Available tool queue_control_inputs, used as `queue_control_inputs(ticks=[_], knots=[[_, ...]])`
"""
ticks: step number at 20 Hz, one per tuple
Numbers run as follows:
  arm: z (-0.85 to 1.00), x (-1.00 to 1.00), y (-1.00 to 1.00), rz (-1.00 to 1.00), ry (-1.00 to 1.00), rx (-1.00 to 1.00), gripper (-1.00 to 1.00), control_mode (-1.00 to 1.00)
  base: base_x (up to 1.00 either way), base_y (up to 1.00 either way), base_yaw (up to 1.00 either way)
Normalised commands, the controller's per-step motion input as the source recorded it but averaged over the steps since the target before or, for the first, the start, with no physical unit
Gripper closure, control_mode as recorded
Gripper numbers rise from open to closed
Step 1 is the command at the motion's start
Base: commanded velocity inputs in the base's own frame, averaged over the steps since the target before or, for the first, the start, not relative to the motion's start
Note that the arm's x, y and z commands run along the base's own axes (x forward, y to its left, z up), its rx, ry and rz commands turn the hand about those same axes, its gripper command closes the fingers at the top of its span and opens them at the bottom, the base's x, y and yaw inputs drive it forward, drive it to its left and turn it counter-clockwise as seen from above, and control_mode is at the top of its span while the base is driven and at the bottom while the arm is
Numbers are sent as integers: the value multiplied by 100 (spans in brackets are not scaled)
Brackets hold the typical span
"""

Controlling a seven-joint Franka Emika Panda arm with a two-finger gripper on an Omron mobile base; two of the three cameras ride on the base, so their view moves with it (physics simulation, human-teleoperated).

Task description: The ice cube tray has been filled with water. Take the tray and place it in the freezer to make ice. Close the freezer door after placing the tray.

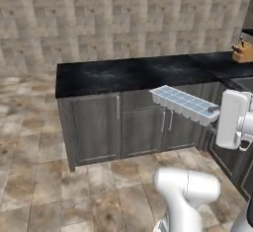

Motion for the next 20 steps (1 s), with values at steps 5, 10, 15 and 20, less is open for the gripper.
queue_control_inputs(ticks=[5,10,15,20], knots=[[0,0,0,0,0,0,100,100,20,47,75],[0,0,0,0,0,0,100,100,26,45,72],[0,0,0,0,0,0,100,100,45,40,64],[0,0,0,0,0,0,100,100,63,33,55]])
